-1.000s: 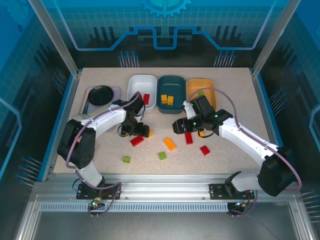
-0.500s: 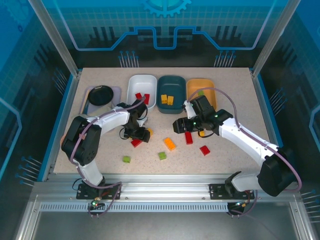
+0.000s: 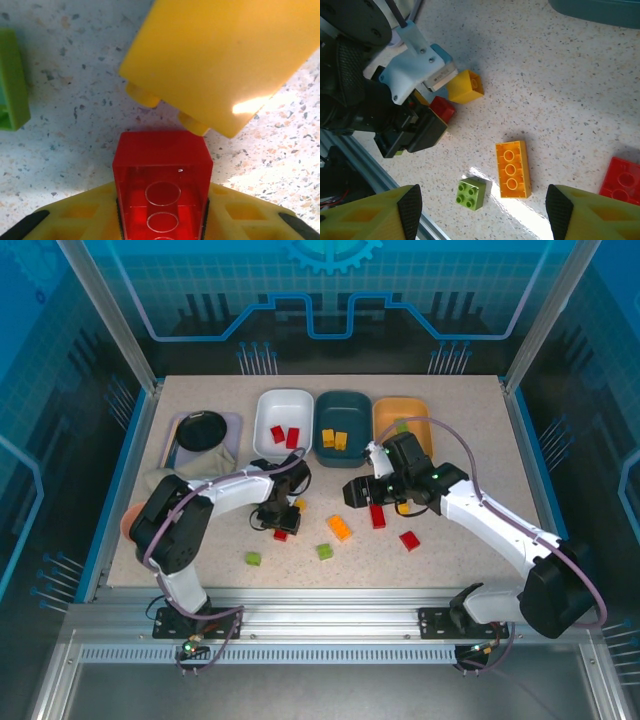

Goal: Sort the legos into containers by color

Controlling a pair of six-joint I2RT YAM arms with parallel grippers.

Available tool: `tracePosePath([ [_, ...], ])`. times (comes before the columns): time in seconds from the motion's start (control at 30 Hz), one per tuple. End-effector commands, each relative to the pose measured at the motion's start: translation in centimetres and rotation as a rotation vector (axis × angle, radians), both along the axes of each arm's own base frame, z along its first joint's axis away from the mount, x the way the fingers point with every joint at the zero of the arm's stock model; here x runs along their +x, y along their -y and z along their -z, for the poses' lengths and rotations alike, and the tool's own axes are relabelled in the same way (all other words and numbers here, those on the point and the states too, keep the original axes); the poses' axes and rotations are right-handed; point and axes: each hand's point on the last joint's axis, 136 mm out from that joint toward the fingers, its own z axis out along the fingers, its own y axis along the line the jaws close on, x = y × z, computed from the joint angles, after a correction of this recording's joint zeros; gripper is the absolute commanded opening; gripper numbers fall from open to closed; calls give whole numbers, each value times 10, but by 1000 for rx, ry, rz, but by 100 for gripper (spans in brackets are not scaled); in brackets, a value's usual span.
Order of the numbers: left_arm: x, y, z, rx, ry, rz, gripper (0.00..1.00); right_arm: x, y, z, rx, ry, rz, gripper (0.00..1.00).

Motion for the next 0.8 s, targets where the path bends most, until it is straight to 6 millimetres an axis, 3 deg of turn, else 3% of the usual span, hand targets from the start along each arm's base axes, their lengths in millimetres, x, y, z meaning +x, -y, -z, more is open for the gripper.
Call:
tracePosePath([
  [0.0,1,-11,3,68,34,-45,35,-5,-9,-13,52,13,-26,69],
  [0.07,5,-13,-12,72,68,-66,33,-4,-11,-20,71,20,-33,68],
  [0.17,17,-13,-53,32,149,-109,33,2,-17,-46,158,57,-35,68],
  [0.27,38,-14,-95,-59,210,-190,33,11,-28,-82,289,126,-44,68],
  [0.37,65,-19,-120,-163,223,-284,33,24,-38,-108,367,196,-42,69],
  [0.6,147,-36,-142,-205,287,-403,32,63,-46,-139,413,329,31,70],
  [0.77,203,-49,-134,-151,298,-456,32,87,-45,-131,346,311,96,71],
])
